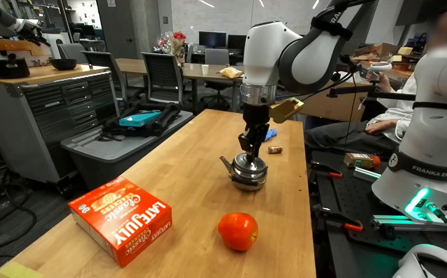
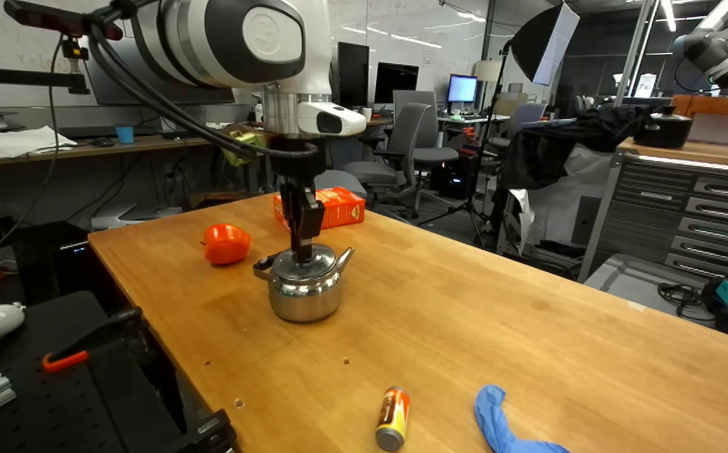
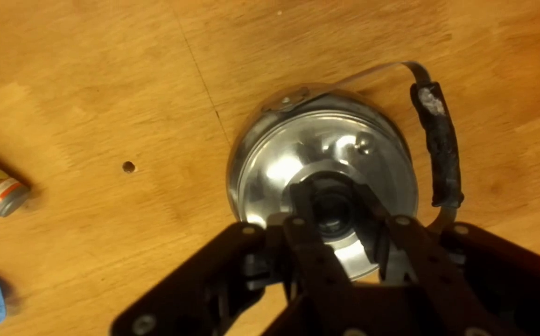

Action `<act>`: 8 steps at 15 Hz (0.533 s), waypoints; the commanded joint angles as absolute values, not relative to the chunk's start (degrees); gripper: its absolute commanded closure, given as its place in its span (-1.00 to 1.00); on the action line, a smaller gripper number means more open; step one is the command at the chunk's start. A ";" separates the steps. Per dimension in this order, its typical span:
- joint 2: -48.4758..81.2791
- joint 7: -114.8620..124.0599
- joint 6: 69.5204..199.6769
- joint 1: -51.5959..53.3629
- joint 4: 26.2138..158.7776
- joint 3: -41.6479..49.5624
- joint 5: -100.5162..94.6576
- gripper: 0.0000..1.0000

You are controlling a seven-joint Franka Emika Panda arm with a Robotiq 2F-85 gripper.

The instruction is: Cover the teapot with the silver lid

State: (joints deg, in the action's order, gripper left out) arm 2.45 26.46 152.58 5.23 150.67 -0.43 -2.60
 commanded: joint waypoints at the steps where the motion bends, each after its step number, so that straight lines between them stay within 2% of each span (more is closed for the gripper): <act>1: 2.62 24.66 145.27 4.22 147.51 -0.86 0.02 0.81; 8: 6.00 27.05 137.90 3.41 142.12 -0.03 -0.12 0.81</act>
State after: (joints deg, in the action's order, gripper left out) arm 4.46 26.40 140.36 4.00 144.86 -0.03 -0.72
